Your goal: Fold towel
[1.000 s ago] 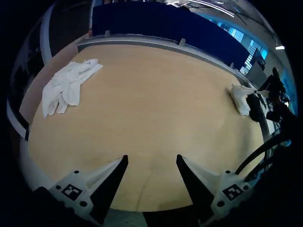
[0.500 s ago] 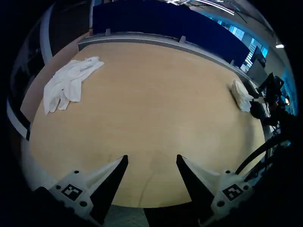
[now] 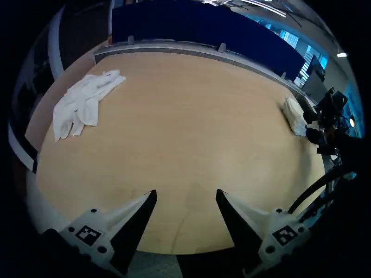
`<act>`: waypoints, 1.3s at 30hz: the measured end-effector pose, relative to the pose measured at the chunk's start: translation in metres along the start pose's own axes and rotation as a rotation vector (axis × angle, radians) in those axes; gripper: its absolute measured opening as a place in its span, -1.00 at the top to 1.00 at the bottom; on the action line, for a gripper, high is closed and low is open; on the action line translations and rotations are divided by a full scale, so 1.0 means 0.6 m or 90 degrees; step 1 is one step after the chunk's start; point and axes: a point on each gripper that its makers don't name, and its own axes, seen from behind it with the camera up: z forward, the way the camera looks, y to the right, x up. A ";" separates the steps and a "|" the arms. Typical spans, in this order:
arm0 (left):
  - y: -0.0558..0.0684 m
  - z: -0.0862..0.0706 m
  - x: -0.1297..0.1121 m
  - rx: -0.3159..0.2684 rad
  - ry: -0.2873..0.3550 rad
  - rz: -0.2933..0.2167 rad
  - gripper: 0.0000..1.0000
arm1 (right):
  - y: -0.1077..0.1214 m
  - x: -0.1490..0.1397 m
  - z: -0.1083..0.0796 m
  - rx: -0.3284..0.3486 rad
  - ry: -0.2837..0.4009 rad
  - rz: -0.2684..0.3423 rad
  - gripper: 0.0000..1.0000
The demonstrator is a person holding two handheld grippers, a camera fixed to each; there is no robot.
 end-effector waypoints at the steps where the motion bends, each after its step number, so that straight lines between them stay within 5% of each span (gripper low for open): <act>1: 0.000 -0.001 0.001 -0.001 0.000 -0.001 -0.90 | 0.001 0.000 -0.001 -0.002 0.002 -0.001 0.79; 8: 0.001 -0.005 0.004 -0.003 0.002 0.002 -0.89 | 0.005 0.004 -0.025 -0.013 0.037 -0.014 0.16; 13: 0.001 -0.009 0.008 -0.006 0.004 0.006 -0.89 | 0.001 0.016 -0.055 -0.012 0.081 -0.016 -0.59; 19: -0.001 -0.007 0.015 -0.013 0.011 0.010 -0.89 | -0.003 0.035 -0.095 -0.025 0.136 -0.023 -0.97; 26: -0.004 -0.005 0.027 -0.020 0.023 0.016 -0.89 | -0.073 0.059 -0.164 0.018 0.214 -0.029 -1.00; 39: 0.004 0.017 0.063 -0.037 0.049 0.027 -0.89 | -0.312 0.021 -0.286 0.146 0.255 -0.055 -1.00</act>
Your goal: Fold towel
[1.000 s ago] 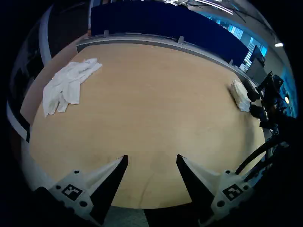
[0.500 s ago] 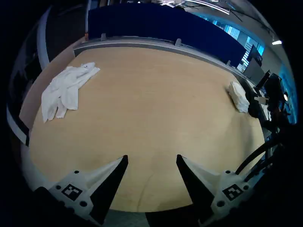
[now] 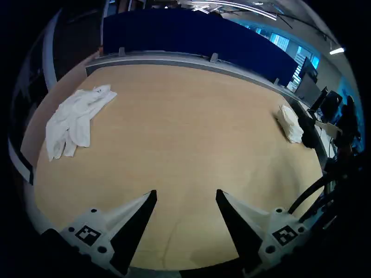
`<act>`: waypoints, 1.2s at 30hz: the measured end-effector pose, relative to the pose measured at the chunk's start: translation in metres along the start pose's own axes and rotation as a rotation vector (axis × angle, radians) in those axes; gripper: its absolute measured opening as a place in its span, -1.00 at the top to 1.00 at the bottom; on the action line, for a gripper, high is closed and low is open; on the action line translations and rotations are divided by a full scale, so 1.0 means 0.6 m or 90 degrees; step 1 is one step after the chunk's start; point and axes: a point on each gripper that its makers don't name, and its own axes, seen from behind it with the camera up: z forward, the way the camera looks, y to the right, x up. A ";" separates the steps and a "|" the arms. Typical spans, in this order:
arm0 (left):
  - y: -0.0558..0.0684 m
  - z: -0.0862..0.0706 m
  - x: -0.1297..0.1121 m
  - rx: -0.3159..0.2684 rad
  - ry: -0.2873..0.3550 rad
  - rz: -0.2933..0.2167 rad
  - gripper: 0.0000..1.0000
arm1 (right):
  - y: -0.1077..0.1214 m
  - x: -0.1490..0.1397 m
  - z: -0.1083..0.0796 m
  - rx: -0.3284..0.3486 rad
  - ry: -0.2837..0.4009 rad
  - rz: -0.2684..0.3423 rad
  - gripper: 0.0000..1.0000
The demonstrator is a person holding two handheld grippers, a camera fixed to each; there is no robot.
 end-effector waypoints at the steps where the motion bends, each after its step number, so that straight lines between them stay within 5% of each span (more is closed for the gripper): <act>1: 0.001 0.000 0.002 -0.001 0.001 0.001 -0.89 | -0.016 -0.004 -0.003 0.007 -0.005 -0.003 -1.00; 11: -0.001 0.002 0.012 -0.003 0.012 0.004 -0.89 | -0.089 -0.020 -0.019 0.016 -0.007 -0.022 -1.00; 20: -0.007 0.015 0.071 0.004 0.071 0.021 -0.89 | -0.100 0.014 -0.022 -0.014 0.086 0.042 -1.00; 26: -0.009 0.013 0.169 0.012 0.186 0.050 -0.89 | -0.097 0.044 -0.029 -0.037 0.161 0.064 -1.00; 36: -0.013 -0.047 0.310 0.045 0.413 0.086 -0.89 | -0.090 0.102 -0.065 -0.068 0.286 0.087 -1.00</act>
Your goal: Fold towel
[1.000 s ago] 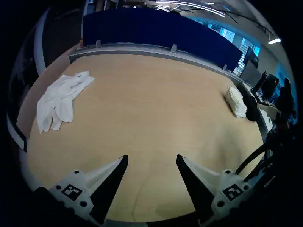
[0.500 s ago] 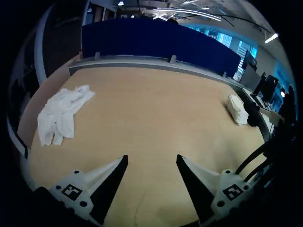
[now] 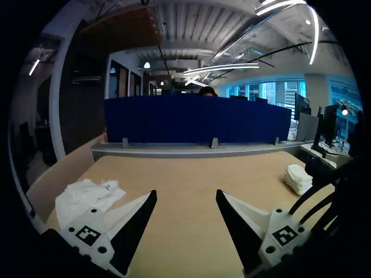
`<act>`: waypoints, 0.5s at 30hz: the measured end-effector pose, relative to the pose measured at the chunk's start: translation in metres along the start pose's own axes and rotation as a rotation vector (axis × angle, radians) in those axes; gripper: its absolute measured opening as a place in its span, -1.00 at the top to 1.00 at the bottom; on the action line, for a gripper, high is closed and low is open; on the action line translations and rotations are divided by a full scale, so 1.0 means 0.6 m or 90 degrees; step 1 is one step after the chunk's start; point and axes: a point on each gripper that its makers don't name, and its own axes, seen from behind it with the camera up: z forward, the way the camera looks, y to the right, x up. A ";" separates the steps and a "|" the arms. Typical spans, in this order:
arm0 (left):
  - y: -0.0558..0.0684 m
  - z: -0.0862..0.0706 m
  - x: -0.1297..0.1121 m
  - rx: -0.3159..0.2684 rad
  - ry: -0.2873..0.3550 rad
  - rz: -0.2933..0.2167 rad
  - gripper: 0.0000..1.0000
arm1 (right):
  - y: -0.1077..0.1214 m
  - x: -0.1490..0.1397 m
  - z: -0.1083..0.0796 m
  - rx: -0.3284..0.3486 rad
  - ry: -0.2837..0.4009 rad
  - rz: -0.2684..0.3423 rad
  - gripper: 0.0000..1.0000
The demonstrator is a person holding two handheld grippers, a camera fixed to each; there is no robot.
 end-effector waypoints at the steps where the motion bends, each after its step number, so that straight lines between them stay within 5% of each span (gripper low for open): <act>1: -0.001 -0.001 0.006 0.002 0.010 0.004 -0.89 | 0.001 0.005 -0.001 -0.003 0.009 0.002 -1.00; 15: -0.007 0.004 0.015 -0.002 0.082 0.001 -0.89 | 0.013 0.025 0.003 -0.025 0.059 -0.038 -1.00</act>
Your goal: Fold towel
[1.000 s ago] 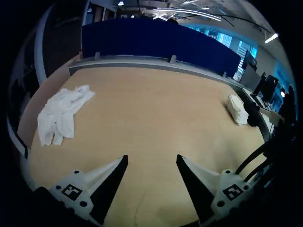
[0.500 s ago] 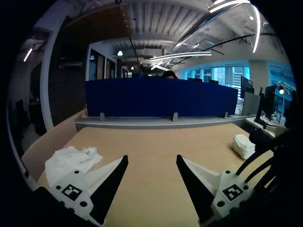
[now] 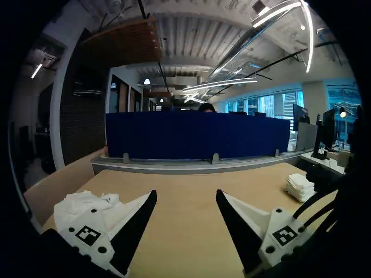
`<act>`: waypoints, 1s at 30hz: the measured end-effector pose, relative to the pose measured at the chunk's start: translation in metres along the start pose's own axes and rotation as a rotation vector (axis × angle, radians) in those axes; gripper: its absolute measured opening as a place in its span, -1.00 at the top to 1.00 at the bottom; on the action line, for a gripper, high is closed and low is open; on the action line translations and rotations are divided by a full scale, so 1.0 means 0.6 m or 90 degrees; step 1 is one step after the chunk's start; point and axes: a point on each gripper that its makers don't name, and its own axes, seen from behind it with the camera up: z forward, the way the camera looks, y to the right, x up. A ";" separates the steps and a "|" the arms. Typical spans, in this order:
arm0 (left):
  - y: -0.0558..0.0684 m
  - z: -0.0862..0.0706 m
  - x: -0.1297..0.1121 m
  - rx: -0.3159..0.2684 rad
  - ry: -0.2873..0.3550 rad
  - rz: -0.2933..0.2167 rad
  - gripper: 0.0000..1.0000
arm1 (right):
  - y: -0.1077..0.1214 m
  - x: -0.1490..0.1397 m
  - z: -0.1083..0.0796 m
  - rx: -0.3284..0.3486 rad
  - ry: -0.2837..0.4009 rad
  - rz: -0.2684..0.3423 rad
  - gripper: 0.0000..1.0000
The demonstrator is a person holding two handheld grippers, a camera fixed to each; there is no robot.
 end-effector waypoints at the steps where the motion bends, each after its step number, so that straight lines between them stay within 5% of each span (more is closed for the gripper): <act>1: -0.004 0.003 -0.004 0.002 0.003 0.003 -0.89 | 0.000 -0.003 0.002 -0.001 0.003 -0.003 -1.00; 14: -0.025 0.030 -0.055 0.027 0.037 0.022 -0.90 | -0.012 -0.039 0.031 0.016 0.002 -0.021 -1.00; 30: -0.052 0.039 -0.109 0.069 0.071 0.059 -0.89 | -0.059 -0.008 0.091 0.044 -0.013 -0.086 -1.00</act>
